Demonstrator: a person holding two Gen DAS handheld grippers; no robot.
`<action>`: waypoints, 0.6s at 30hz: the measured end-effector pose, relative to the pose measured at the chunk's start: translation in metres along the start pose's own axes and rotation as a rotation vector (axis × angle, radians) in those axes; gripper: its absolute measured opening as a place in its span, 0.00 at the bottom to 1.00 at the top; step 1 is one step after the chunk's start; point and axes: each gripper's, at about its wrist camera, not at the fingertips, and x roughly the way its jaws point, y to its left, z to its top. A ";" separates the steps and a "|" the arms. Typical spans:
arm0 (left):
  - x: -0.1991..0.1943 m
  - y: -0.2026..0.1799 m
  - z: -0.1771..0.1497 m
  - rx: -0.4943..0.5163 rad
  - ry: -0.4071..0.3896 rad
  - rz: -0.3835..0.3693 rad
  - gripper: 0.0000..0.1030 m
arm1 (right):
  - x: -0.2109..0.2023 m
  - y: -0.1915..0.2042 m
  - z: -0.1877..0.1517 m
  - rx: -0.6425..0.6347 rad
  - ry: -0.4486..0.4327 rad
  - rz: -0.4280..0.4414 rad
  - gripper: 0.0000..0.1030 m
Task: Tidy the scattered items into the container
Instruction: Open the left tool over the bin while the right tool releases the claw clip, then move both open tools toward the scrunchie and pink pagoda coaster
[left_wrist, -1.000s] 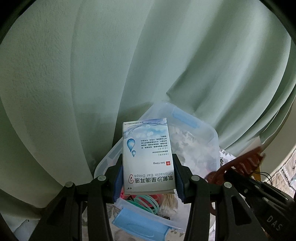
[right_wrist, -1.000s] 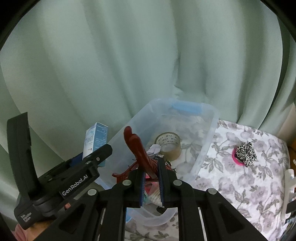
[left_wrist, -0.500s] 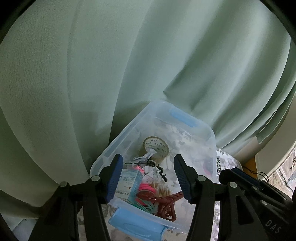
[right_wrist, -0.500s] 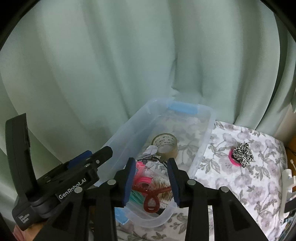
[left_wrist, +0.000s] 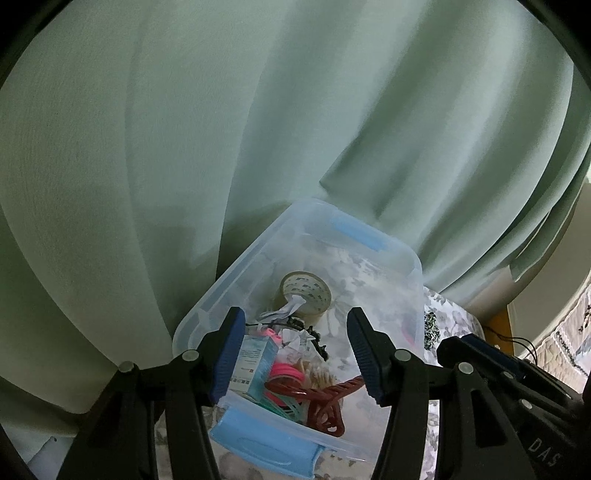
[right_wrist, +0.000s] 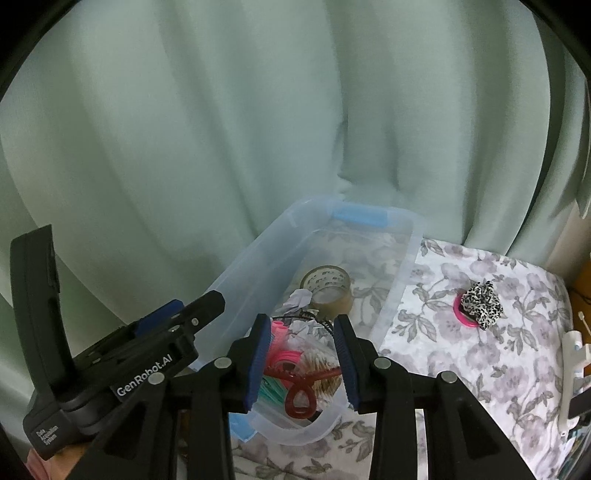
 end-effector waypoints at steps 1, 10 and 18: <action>-0.001 -0.001 0.000 0.003 -0.001 0.000 0.57 | -0.001 -0.001 0.000 0.003 -0.003 0.000 0.38; -0.010 -0.025 -0.004 0.059 -0.009 0.001 0.58 | -0.018 -0.016 -0.002 0.036 -0.036 0.007 0.38; -0.015 -0.059 -0.011 0.134 -0.007 0.006 0.58 | -0.040 -0.042 -0.009 0.096 -0.081 0.012 0.41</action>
